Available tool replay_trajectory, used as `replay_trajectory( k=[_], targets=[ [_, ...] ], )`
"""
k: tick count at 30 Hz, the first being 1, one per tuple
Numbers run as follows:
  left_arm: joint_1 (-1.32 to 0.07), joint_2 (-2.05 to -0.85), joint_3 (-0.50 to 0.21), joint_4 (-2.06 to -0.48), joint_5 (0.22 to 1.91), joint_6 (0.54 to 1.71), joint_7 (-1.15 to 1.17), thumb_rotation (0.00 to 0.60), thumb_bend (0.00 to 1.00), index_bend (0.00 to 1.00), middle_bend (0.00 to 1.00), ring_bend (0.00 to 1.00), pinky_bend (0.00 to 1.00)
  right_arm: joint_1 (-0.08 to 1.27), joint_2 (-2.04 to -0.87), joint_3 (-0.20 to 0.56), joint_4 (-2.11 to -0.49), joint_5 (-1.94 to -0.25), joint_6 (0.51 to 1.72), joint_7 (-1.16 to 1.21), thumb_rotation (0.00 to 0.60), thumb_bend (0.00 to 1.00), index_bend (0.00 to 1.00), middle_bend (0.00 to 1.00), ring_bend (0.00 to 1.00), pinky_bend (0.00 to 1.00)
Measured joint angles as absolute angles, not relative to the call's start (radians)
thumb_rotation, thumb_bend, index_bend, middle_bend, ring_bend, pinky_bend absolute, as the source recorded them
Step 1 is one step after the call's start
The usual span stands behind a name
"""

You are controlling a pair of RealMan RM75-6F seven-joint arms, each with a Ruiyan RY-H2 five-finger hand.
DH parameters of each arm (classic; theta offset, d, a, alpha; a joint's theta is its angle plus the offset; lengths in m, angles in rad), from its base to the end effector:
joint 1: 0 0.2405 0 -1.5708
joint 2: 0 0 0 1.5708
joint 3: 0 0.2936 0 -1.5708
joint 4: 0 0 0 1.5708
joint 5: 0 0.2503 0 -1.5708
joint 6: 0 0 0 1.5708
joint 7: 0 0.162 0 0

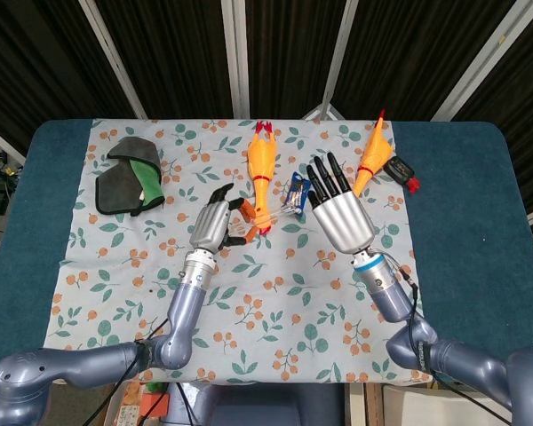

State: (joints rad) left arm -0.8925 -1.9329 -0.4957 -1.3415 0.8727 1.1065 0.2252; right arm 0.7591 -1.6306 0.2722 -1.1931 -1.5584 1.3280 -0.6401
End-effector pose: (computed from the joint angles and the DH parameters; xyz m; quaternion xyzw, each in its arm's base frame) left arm -0.0383 0.4254 -0.1135 -0.5390 -0.5476 -0.5311 0.3571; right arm -0.1279 -0.4295 0.0009 0.6913 0.0090 0.4333 0.5781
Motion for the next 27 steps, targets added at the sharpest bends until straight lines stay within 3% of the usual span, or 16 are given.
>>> replay_trajectory(
  k=[27],
  targets=[
    [-0.907, -1.971, -0.489, -1.370, 0.857, 1.157, 0.269, 0.600, 0.85, 0.67, 0.54, 0.07, 0.00, 0.769, -1.624, 0.265, -1.200, -1.538, 1.337, -0.652, 0.600, 0.40, 0.70, 0.22, 0.06, 0.00]
  ],
)
